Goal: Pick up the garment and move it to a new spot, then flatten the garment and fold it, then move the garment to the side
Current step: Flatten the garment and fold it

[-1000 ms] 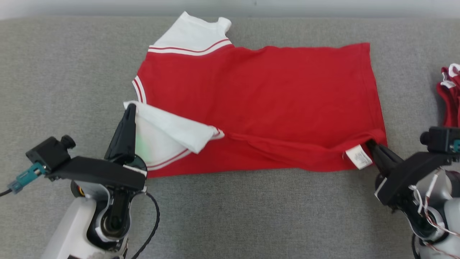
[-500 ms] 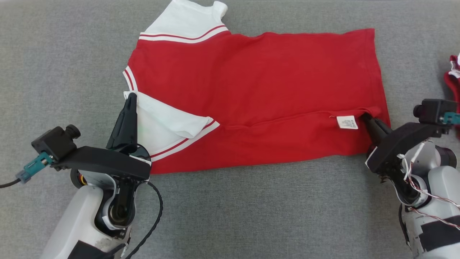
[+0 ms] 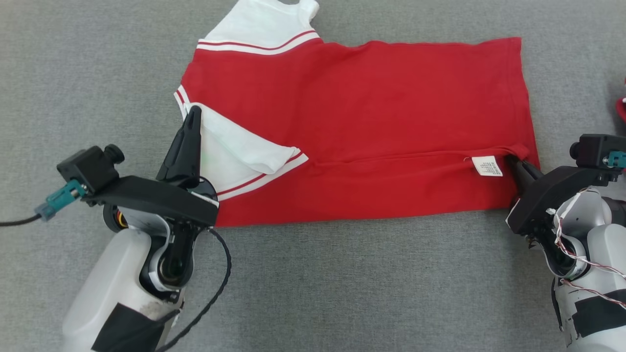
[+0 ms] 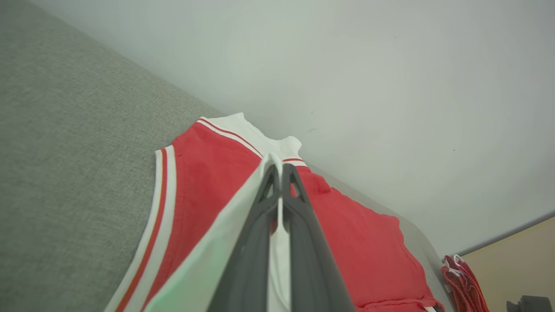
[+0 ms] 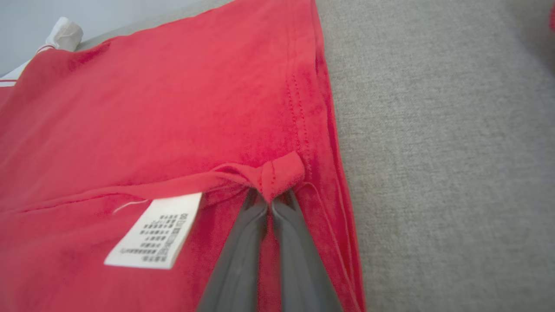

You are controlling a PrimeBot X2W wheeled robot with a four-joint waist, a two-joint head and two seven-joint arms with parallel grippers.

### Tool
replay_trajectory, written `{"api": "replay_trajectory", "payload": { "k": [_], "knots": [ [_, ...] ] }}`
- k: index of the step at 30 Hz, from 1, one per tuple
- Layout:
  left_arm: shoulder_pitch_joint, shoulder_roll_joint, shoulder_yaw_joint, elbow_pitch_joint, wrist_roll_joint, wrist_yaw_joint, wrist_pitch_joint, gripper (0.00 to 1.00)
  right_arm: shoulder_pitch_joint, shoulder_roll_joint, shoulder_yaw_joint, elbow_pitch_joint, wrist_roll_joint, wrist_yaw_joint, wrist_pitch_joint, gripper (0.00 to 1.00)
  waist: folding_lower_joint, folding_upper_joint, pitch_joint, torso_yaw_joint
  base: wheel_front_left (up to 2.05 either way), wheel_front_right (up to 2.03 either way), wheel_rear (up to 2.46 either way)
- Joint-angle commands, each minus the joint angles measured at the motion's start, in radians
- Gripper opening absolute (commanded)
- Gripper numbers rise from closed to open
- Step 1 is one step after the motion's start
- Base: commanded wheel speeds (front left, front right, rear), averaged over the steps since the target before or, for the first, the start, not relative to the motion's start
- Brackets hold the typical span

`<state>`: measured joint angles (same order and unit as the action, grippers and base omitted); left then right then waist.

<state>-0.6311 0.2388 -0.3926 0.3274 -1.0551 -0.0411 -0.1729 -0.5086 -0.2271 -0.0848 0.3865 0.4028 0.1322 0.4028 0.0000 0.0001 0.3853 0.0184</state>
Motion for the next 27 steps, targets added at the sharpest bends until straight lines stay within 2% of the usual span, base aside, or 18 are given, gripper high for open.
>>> {"api": "replay_trajectory", "payload": {
  "k": [1,21,22,23,24,27],
  "knots": [
    [-0.017,0.001,-0.001,0.006,0.007,0.002,0.003,0.00,0.025,0.002,-0.010,0.011,-0.012,-0.003,-0.002,0.00,0.0000,-0.0001,0.003,-0.007,0.00,0.00,0.00],
    [-0.118,0.012,-0.026,0.153,0.070,0.016,-0.010,0.00,-0.059,0.051,-0.015,0.037,-0.047,-0.003,-0.068,0.00,0.0000,-0.0001,0.019,-0.031,0.00,0.00,0.00],
    [-0.122,0.010,-0.028,0.164,0.075,0.020,-0.015,0.09,-0.064,0.055,-0.008,0.043,-0.040,-0.003,-0.070,0.87,0.0000,-0.0001,0.017,-0.031,0.00,0.00,0.00],
    [-0.125,0.012,-0.034,0.174,0.087,0.023,-0.022,0.46,-0.066,0.056,-0.002,0.046,-0.036,-0.003,-0.079,1.00,0.0000,-0.0001,0.016,-0.031,0.00,0.00,0.00],
    [-0.124,0.011,-0.039,0.185,0.096,0.029,-0.025,1.00,-0.068,0.056,0.002,0.052,-0.034,-0.003,-0.083,1.00,0.0000,-0.0001,0.012,-0.030,0.00,0.00,0.00],
    [-0.108,0.027,-0.054,0.205,0.131,0.036,-0.043,1.00,-0.057,0.048,0.019,0.061,-0.018,-0.003,-0.093,1.00,0.0000,-0.0001,-0.005,-0.027,0.00,0.00,0.00]
  ]
}}
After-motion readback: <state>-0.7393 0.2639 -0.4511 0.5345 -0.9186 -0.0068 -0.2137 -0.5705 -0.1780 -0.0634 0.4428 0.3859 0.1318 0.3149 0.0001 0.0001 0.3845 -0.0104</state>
